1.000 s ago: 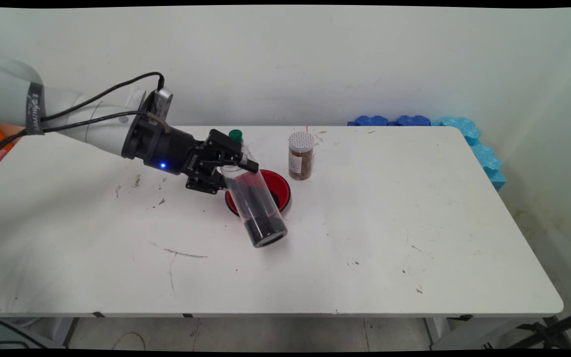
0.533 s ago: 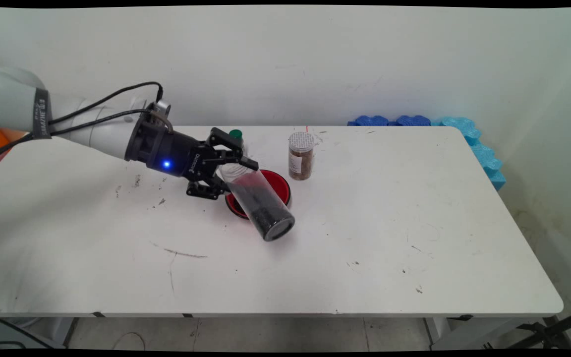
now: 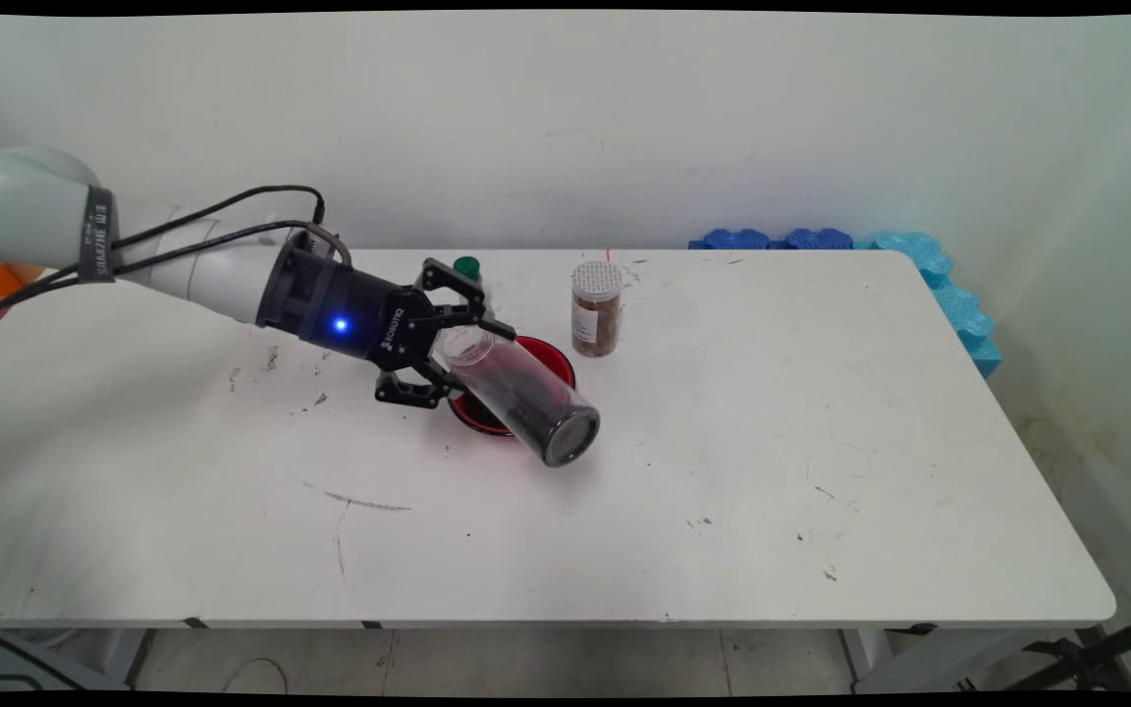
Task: Pour the black seasoning powder in the red bowl
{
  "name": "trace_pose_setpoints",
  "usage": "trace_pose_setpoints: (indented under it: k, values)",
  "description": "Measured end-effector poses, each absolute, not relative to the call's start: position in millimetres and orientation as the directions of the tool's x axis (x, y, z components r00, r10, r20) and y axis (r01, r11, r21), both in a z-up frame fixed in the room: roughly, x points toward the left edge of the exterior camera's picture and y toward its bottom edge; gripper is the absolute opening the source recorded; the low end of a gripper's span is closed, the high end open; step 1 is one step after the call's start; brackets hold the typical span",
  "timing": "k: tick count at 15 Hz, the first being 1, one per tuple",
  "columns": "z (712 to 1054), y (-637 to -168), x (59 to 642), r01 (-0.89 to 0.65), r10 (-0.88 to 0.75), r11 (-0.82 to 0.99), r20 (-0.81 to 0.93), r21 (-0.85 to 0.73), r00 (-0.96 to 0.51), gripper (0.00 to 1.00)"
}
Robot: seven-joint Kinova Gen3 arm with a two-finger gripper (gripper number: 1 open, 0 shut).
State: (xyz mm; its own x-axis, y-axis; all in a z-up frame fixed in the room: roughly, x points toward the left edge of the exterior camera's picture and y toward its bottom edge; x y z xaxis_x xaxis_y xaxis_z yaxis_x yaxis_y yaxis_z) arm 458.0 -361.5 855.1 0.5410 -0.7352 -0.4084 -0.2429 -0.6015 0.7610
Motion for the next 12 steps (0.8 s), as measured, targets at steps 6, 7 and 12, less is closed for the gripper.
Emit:
trace_pose_setpoints:
  k: [6, 7, 12]
  values:
    - [851.1, -366.3, 452.8, -0.155, -0.65, -0.69, -0.511, 0.707, 0.562, 0.0]
    - [850.4, -367.3, 452.0, -0.14, -0.635, -0.703, -0.527, 0.697, 0.565, 0.0]
    - [846.9, -371.8, 448.3, -0.064, -0.556, -0.762, -0.602, 0.644, 0.573, 0.0]
